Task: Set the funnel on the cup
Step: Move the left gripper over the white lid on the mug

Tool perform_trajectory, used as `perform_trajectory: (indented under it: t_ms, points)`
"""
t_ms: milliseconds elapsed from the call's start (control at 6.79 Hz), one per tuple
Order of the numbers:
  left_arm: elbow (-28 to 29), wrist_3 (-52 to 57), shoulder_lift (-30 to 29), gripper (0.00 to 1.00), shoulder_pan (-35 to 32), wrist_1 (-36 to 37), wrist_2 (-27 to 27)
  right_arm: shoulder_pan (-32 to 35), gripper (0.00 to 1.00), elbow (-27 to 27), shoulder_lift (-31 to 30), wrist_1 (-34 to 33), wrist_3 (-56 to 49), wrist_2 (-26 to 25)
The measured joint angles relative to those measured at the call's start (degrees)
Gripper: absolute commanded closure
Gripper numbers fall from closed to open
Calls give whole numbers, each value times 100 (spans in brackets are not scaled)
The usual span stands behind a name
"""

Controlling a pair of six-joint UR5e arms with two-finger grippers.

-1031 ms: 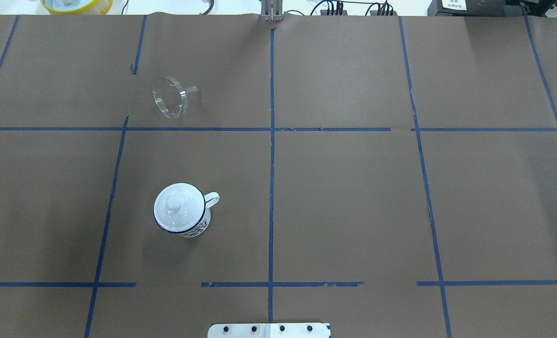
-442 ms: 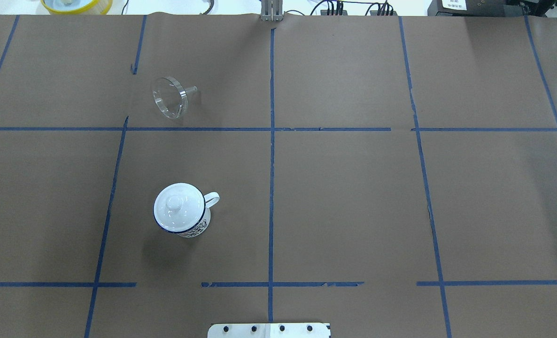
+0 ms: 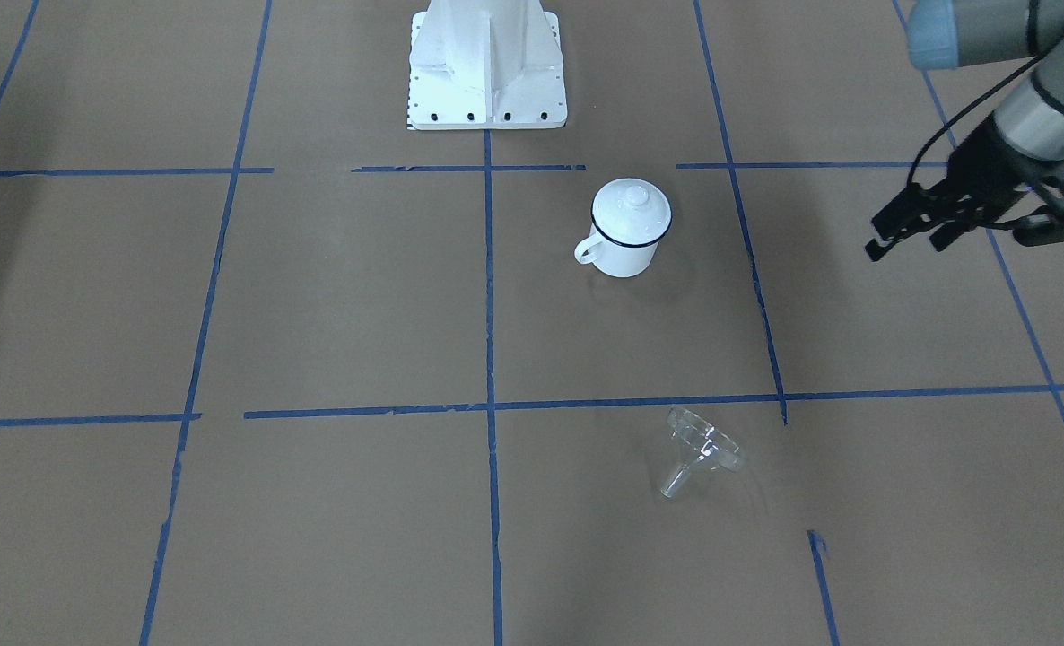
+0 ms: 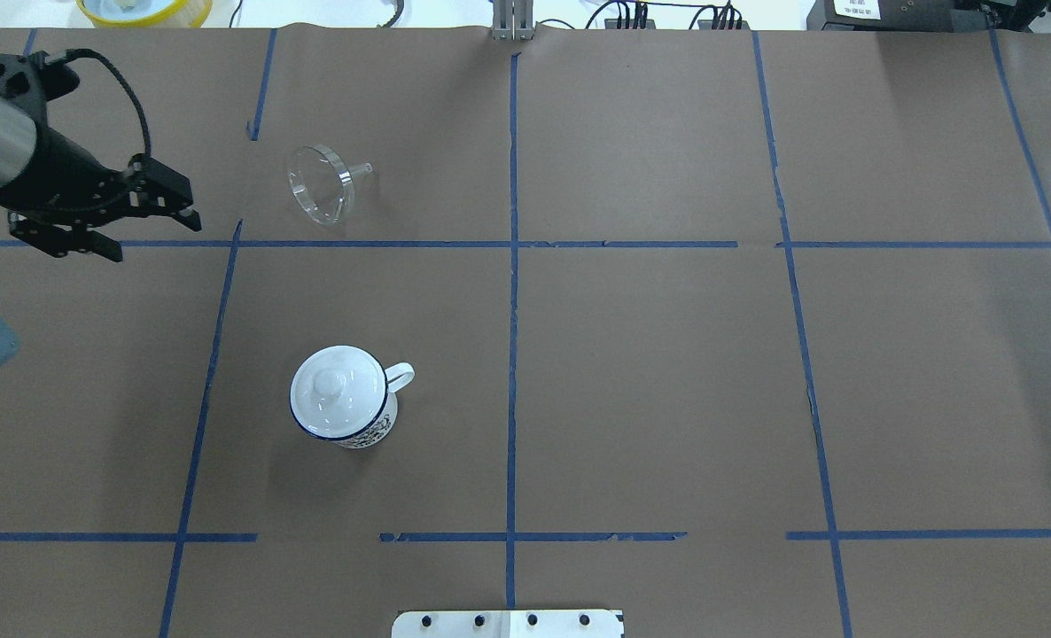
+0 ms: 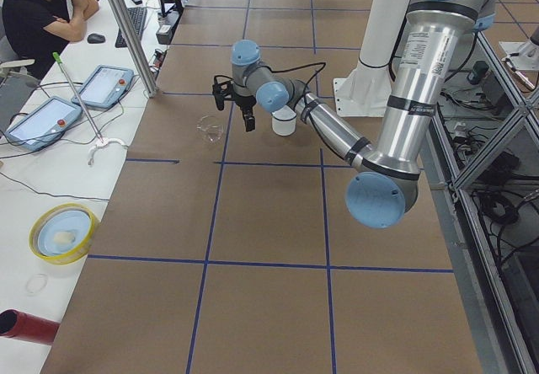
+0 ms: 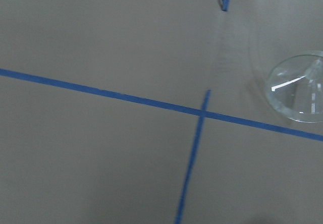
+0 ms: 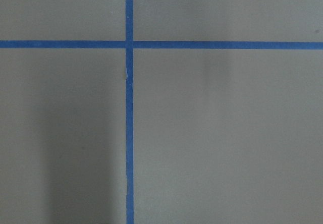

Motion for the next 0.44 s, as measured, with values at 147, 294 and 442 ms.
perform_trajectory:
  t_ms: [147, 294, 442]
  points:
    - [-76, -648, -287, 3, 541, 182, 357, 0, 0, 1, 0, 0, 0, 0]
    - [-109, -1082, -562, 7, 1048, 533, 843, 0, 0, 2, 0, 0, 0, 0]
    - [-121, -1305, -787, 7, 1380, 937, 1149, 0, 0, 2, 0, 0, 0, 0]
